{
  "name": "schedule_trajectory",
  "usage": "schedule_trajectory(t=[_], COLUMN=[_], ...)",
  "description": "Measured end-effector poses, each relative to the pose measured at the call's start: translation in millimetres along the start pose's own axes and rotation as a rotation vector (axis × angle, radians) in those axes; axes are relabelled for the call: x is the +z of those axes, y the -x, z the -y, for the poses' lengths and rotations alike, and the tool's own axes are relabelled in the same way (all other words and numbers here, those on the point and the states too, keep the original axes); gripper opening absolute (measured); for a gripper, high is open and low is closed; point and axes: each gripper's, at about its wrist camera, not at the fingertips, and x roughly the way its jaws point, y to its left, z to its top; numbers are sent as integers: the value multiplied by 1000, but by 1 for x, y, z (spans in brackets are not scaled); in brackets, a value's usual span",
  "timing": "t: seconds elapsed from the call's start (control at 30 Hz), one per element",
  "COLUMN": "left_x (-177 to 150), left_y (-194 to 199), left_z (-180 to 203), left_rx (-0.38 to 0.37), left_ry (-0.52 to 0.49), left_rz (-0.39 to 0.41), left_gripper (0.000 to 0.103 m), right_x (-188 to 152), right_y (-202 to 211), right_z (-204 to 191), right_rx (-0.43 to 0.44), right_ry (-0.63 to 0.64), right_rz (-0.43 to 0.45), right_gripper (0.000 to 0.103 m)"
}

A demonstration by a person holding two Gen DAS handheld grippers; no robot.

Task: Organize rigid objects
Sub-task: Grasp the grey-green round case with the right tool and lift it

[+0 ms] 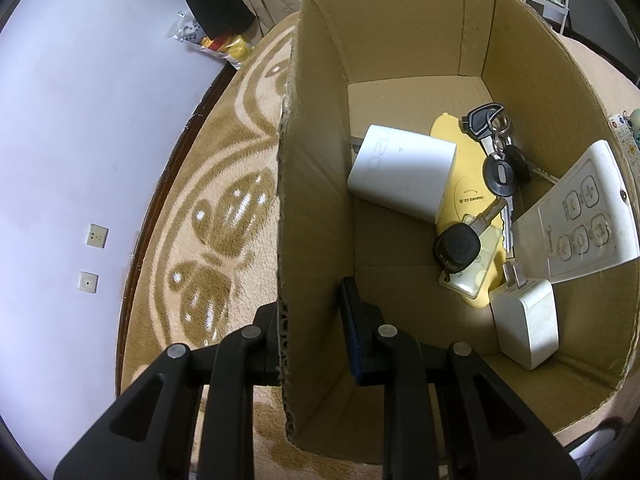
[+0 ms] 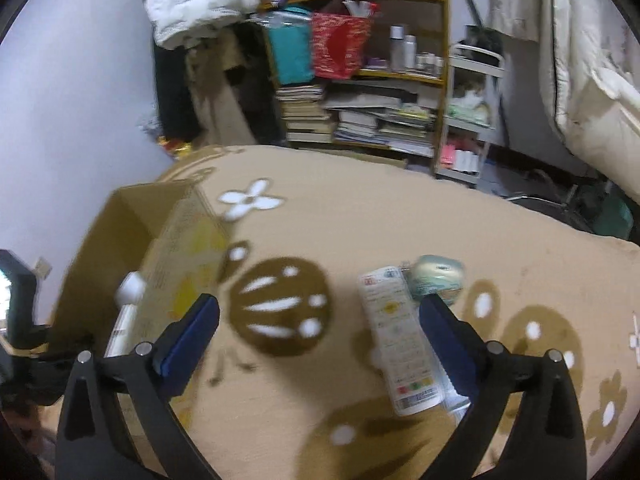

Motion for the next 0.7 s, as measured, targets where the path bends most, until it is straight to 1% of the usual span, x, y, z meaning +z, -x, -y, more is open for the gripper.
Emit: schedule_trajectory(t=[0.1, 0.3, 0.43, 0.5, 0.57, 0.7], left_x=[-1, -1, 0, -1, 0, 0], left_y=[-1, -2, -2, -2, -2, -2], left_z=[-1, -2, -1, 1, 4, 4], left_rx=[-3, -11, -6, 8, 16, 14], left_ry=[-1, 10, 7, 1, -5, -3], left_rz=[2, 2, 3, 7, 10, 8], left_gripper=[22, 22, 22, 22, 22, 22], right_x=[4, 12, 16, 15, 15, 13], right_y=[-8, -26, -43, -51, -60, -76], right_z=[13, 36, 44, 44, 47, 58], right_rx=[-37, -33, -43, -61, -79, -88], right_ry=[-15, -84, -89, -79, -89, -140], right_rz=[13, 15, -14, -26, -45, -73], right_gripper=[103, 103, 103, 102, 95, 93])
